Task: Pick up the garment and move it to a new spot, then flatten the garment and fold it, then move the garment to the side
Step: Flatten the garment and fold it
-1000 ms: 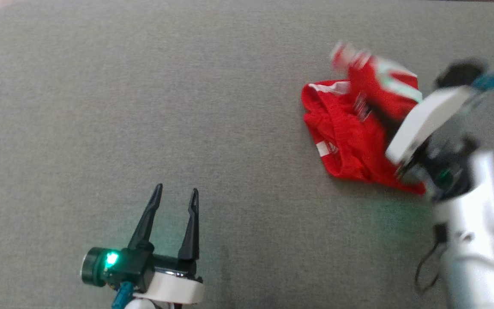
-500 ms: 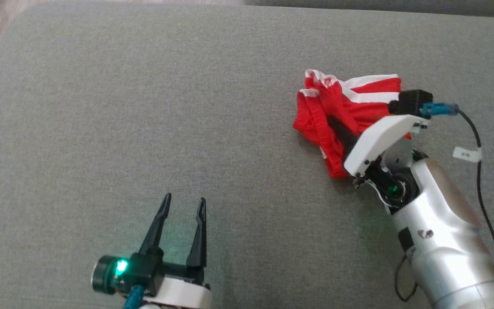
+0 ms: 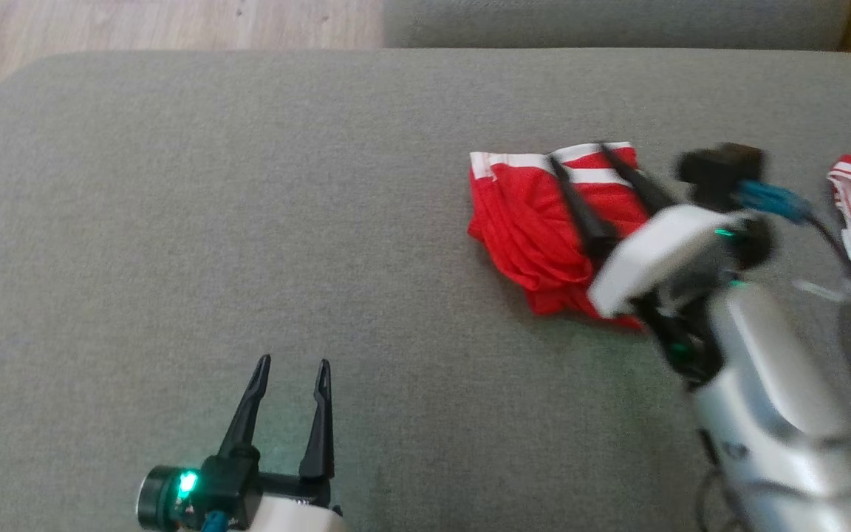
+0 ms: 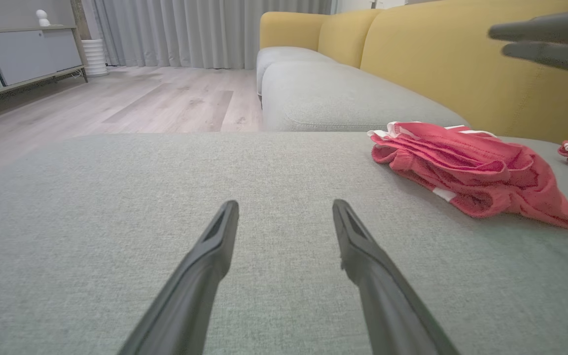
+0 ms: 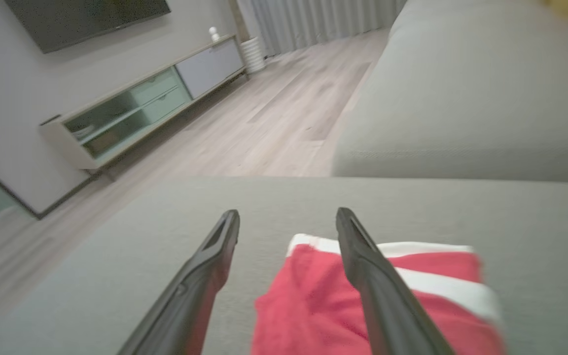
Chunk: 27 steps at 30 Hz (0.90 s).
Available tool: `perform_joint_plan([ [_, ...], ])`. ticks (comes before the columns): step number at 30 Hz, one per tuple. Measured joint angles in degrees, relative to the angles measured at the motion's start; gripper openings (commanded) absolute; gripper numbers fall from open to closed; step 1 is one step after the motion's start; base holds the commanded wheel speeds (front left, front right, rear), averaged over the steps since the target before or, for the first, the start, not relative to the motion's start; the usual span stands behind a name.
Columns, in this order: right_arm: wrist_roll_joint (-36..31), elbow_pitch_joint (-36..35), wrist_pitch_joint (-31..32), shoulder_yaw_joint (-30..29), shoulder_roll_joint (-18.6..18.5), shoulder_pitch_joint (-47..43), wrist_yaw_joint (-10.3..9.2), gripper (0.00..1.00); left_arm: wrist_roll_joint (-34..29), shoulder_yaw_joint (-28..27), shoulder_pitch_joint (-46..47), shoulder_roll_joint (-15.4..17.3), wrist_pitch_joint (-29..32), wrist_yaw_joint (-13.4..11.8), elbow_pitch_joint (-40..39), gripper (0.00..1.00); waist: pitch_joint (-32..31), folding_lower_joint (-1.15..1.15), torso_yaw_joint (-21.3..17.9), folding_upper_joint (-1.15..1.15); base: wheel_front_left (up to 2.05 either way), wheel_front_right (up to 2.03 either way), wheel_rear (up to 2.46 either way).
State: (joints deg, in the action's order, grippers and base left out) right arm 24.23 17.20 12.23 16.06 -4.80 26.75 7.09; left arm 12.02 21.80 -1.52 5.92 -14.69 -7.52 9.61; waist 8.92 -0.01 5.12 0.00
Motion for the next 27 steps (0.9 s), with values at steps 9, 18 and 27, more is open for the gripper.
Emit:
perform_joint_plan([
  [9,-19.8,-8.0,-5.8,-11.2,-2.8,-11.4,0.00,0.42,-1.5,-1.7,-1.1,-0.9,0.0,1.7,-2.8,1.00,0.9,0.00,-0.2,0.00,0.00,0.00,0.00],
  [18,-24.2,5.5,-9.7,-10.2,0.6,-7.1,0.00,0.00,-2.1,-1.9,-0.3,-1.7,0.0,3.4,-3.0,1.00,4.9,0.01,1.3,0.00,0.00,0.00,0.00],
  [27,-23.0,16.4,-12.7,1.1,0.7,-1.5,0.00,0.00,-2.6,-3.2,1.2,-2.6,0.0,4.0,-2.3,1.00,5.2,0.01,3.4,0.00,0.00,0.00,0.00],
])
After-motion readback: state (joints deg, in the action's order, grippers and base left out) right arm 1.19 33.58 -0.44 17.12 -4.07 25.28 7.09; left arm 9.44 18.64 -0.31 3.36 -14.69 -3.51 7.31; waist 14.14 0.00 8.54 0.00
